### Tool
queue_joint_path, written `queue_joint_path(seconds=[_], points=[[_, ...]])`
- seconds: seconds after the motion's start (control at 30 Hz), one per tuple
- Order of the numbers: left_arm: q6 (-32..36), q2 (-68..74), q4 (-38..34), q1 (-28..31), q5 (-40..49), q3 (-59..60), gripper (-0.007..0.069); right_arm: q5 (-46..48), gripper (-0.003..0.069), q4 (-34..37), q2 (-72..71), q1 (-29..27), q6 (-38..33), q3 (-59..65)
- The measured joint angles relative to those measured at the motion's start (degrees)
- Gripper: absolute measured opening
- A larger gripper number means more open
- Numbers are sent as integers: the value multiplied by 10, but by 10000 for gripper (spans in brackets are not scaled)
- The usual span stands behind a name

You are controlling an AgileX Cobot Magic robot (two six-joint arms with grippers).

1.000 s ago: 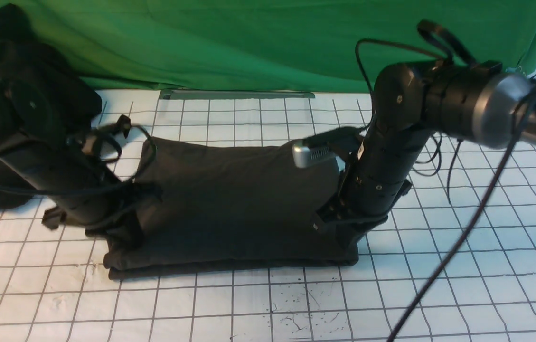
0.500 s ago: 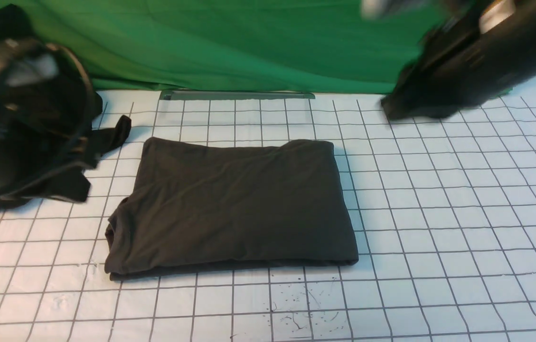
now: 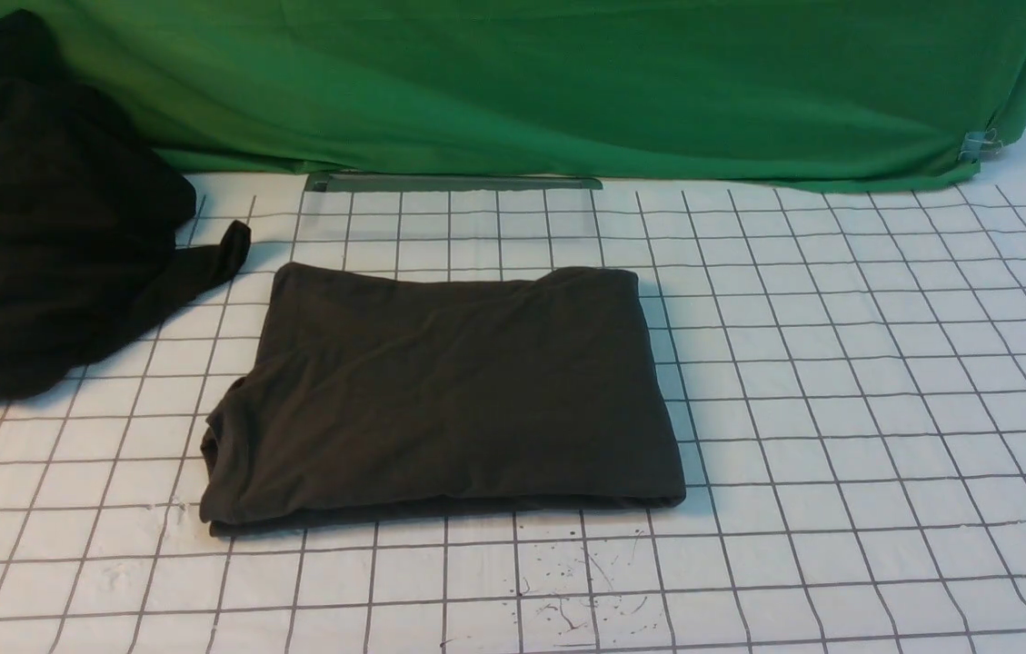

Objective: Fold a long-sleeved shirt over a white checkered tablecloth.

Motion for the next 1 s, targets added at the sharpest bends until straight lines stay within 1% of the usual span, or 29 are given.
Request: queue_joint_path(seconds=[0.07, 0.1, 0.2, 0.47, 0.7, 1.0], points=[[-2, -16, -1, 0, -14, 32, -3, -73, 6, 0, -57, 0, 0, 65], [-2, -17, -5, 0, -19, 45, -3, -93, 8, 0, -81, 0, 0, 86], [-4, -16, -16, 0, -26, 76, -3, -115, 18, 0, -115, 0, 0, 116], [5, -14, -28, 0, -58, 95, -3, -116, 68, 0, -131, 0, 0, 122], [47, -14, -28, 0, -59, 95, -2, -116, 84, 0, -131, 0, 0, 122], [52, -14, -28, 0, -62, 95, -3, -116, 108, 0, -131, 0, 1, 122]])
